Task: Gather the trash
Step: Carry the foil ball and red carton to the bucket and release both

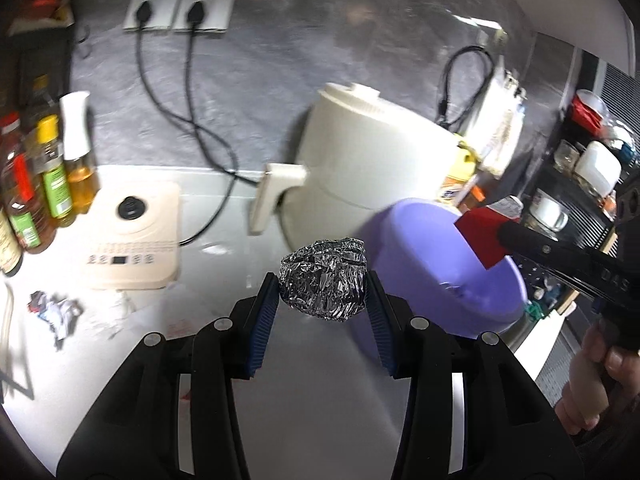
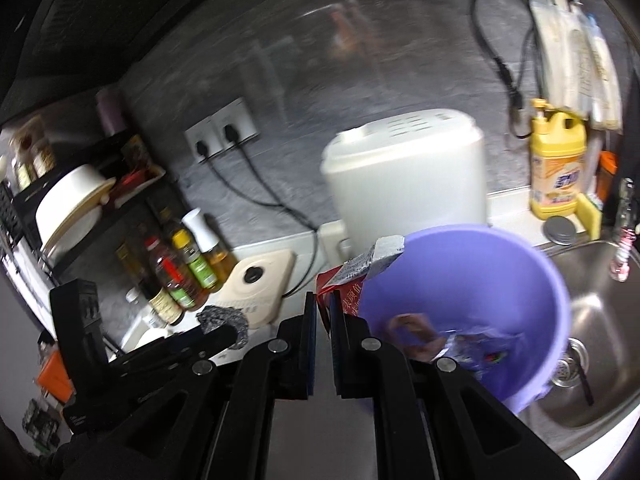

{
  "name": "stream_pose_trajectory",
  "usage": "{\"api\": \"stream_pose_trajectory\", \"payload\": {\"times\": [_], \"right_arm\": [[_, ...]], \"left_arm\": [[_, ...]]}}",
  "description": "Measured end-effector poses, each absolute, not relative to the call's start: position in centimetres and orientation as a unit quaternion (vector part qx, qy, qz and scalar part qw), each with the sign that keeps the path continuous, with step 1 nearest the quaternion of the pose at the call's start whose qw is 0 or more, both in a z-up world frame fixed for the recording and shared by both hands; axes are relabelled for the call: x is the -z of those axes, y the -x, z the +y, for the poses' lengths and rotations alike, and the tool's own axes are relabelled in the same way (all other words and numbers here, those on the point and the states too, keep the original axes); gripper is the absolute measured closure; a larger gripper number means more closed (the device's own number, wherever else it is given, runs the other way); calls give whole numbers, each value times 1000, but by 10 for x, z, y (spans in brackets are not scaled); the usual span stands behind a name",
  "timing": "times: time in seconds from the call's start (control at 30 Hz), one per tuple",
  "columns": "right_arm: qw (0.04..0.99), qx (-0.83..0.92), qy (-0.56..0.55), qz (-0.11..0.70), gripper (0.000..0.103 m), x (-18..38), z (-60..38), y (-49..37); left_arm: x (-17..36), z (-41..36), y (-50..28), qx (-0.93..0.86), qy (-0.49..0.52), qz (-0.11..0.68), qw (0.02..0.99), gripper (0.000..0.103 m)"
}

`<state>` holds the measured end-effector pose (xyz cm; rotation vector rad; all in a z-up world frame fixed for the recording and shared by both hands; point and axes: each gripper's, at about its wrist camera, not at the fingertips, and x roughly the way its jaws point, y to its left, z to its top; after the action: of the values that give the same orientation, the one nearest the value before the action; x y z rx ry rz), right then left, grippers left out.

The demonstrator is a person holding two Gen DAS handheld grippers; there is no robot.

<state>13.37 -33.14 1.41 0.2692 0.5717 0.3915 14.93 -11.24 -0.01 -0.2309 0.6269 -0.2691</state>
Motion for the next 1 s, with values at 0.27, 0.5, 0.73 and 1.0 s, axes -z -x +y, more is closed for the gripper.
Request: {"api": "stream_pose_trajectory", "payload": {"times": [0.27,0.5,0.73,1.0], "right_arm": [[939,-162,-140,270,92,-17,-384,-156],[942,-144,-161,256,59,-17,-427,-149],[943,-131,-171,252,58,-17,-467,-128],[947,-115,-180,239,53,-22,-502,-109]], "left_arm": [[-15,-159,-159,161,100,296,936,59],[-30,-190,-165,166,89,285,940,59],[-32,-217,-180,172,83,289,938,58],[-41,-254,-201,193,69,278,938,58]]}}
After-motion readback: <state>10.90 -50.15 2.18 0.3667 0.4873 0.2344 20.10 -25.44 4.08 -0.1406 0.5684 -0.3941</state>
